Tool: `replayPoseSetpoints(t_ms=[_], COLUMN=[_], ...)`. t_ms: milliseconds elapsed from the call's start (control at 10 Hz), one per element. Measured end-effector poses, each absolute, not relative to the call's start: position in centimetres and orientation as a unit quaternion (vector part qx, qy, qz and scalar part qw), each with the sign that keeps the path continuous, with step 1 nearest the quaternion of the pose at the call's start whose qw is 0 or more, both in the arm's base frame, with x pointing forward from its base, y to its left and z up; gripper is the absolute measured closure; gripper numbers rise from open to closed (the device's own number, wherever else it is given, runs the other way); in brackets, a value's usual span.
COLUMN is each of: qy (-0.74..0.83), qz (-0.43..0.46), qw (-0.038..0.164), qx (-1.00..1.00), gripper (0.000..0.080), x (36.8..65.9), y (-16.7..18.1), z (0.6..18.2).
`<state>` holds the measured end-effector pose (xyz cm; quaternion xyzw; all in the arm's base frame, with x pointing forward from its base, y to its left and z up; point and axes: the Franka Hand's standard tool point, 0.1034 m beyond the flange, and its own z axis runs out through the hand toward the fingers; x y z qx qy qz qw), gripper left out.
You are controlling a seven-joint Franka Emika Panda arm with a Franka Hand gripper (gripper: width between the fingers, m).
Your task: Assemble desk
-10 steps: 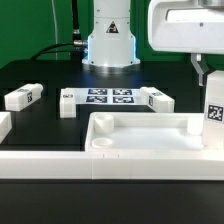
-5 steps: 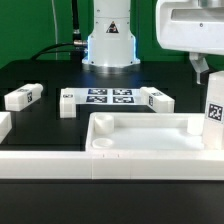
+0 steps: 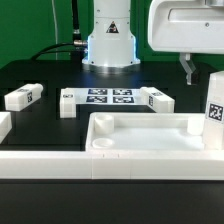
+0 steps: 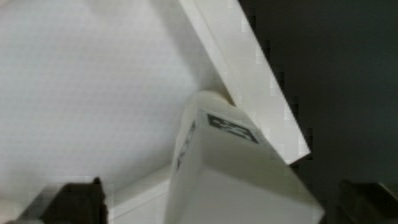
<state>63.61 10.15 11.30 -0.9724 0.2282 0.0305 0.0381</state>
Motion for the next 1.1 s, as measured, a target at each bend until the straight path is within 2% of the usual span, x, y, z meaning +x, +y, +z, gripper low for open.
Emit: replayPoseSetpoints(t_ms=[300, 500, 600, 1100], qy=[0.126, 0.008, -0.029, -0.221], qz=[0.027, 0.018, 0.016, 0.011], qw=[0.041, 0.016, 0.011, 0.009], qx=[-0.991, -1.000, -0.999, -0.975], gripper=[0.0151, 0.0151, 0.0151, 0.0151], x=[63.59, 63.50, 63.49, 63.64], y=[10.15, 10.33, 10.55, 10.39], z=[11.26, 11.10, 11.11, 11.17])
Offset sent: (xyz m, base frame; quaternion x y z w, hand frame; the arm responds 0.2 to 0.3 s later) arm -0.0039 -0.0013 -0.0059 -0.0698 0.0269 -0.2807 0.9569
